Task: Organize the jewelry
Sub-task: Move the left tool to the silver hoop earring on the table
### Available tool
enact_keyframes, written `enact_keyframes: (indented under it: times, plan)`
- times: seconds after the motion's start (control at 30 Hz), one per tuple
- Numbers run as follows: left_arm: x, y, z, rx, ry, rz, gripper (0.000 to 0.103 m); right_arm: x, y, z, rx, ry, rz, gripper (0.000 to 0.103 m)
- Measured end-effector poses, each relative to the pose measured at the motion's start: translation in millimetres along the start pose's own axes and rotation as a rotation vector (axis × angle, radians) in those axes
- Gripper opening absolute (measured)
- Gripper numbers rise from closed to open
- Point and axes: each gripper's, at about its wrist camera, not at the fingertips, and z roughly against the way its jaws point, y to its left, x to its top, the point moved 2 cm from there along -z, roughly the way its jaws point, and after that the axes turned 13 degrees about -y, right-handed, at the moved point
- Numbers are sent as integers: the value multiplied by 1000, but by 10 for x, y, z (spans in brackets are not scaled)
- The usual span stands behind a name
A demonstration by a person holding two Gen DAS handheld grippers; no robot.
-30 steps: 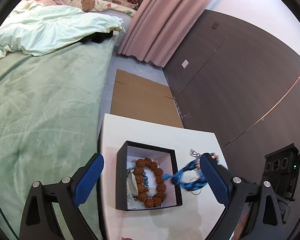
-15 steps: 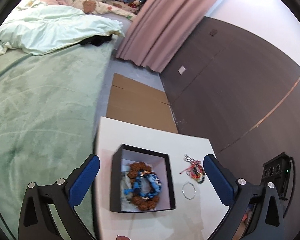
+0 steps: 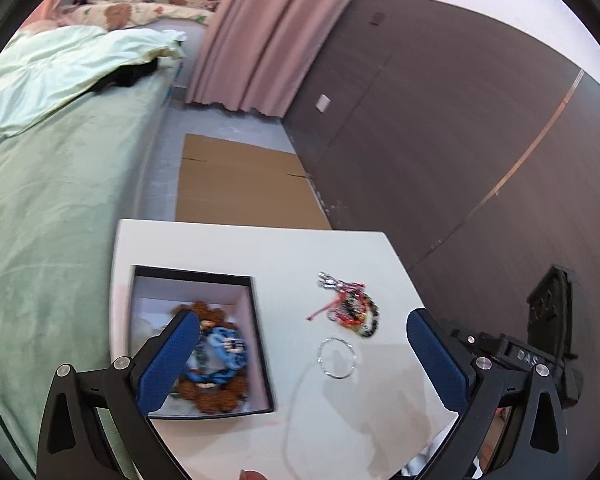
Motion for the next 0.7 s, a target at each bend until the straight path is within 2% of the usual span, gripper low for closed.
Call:
enact_keyframes:
  times: [0.2,0.43,0.6,0.7]
  plan:
    - [-121,-390,-174,-37,45,-111,103,126,-217,107,-8,-9,-68,70]
    - [-381,-680,-433,-45,135,-242,102,205,-358,179,-64,10,-18,70]
    - [-566,-847,-639,-51,199,-309,96,247,-536,180,-84,34,-47,70]
    - [-703,-882,-793,-47,252,-316,87,279,-631,184,-100,38,-59,70]
